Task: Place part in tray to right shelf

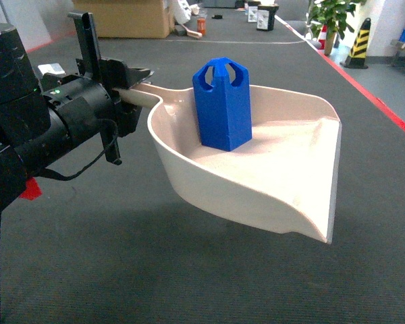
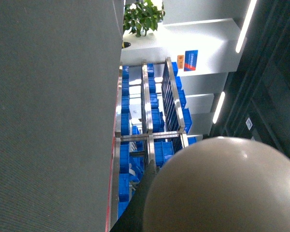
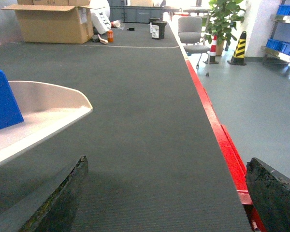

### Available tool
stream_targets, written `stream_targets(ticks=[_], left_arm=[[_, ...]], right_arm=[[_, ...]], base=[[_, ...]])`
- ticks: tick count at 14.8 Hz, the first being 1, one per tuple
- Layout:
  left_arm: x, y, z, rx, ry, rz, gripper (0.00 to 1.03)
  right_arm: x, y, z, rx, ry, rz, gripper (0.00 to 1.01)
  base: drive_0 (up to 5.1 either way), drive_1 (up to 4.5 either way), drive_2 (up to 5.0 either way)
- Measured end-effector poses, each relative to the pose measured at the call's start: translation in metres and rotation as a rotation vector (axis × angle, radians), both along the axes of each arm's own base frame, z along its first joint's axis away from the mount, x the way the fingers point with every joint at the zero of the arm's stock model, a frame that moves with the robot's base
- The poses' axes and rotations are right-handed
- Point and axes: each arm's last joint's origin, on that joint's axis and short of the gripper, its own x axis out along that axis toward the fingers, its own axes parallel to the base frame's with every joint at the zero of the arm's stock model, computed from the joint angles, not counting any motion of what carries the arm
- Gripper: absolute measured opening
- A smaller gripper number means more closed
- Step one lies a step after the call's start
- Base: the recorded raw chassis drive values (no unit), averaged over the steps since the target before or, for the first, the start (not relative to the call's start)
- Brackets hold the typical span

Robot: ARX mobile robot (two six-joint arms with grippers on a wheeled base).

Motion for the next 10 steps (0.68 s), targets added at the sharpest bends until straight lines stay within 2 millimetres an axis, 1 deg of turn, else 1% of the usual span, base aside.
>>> stream_targets(ticks=[10], left_arm=[[-0.0003,-0.0011,0.0000,0.001,0.000,-0.006,0.12]], right_arm=[[0.0000,0.0000,-0.0006,0.000,0.004,0.000,0.98]], base=[[5.0,-2.44,-2.4]])
